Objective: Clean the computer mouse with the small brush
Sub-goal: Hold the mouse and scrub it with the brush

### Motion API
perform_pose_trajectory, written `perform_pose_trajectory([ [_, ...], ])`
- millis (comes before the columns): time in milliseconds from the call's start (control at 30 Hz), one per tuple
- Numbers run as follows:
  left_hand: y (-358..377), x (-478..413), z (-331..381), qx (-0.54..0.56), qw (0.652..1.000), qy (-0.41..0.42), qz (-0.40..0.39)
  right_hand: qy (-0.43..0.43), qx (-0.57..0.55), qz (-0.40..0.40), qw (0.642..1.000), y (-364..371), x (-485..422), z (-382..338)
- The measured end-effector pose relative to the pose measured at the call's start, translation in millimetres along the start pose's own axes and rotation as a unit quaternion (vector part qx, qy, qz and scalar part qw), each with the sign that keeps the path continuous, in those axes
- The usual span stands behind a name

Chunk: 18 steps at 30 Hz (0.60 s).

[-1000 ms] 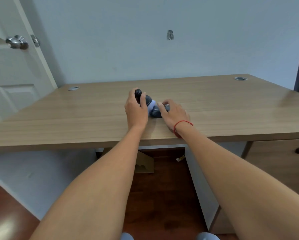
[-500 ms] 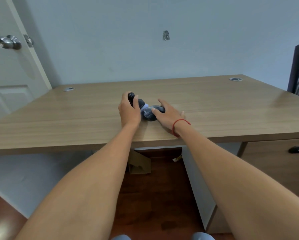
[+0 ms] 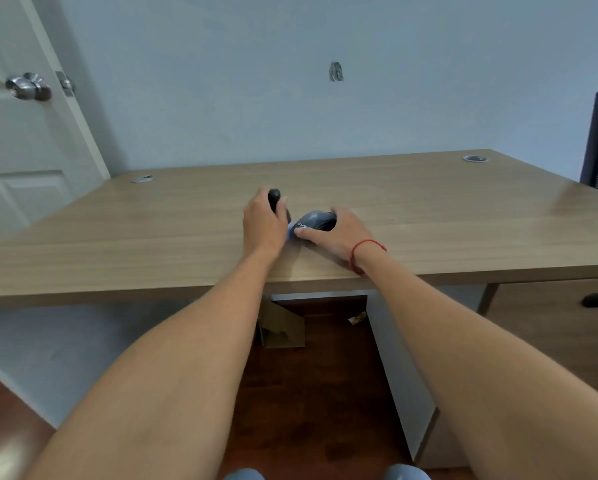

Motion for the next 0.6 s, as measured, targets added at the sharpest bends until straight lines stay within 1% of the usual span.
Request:
perform_pose_trajectory([
  [33,-2,0,-3,-0.006,1.000,-0.008,0.015,0.001,0.004,-0.001,1.000,1,0,0],
  [67,-4,1,-2,0.012,0.999,-0.015,0.037,-0.001,0.013,0.000,1.000,3,-1,0],
  [133,-4,0,8,0.083,0.994,-0.022,0.074,-0.014,0.038,0.010,0.999,4,-2,-2],
  [200,0,-1,18,0.102,0.993,-0.010,0.058,-0.025,0.056,0.008,0.998,4,-2,-5],
  [267,4,0,18,0.072,0.997,0.001,0.019,-0.029,0.062,-0.005,0.998,2,-2,-5],
  [367,0,-6,9,0.007,1.000,-0.012,0.004,-0.028,0.079,-0.016,0.996,3,-2,-5],
  [400,-3,-8,9,0.003,1.000,-0.004,0.002,-0.026,0.083,-0.013,0.996,4,-1,-4],
  [533,-5,-5,22,0.086,0.996,0.022,0.017,-0.003,0.035,0.007,0.999,6,0,-2],
  [600,-1,3,20,0.070,0.997,0.014,0.005,-0.003,0.013,-0.002,1.000,4,-1,0],
])
Point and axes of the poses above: each hand's wrist, its own x-axis away from the middle knuckle, its own y-axis out of the palm, z = x × y, the point moved 2 cm from there along -x, towards the middle knuckle, and after that the axes turned 4 degrees about z, right-handed, at the moved point
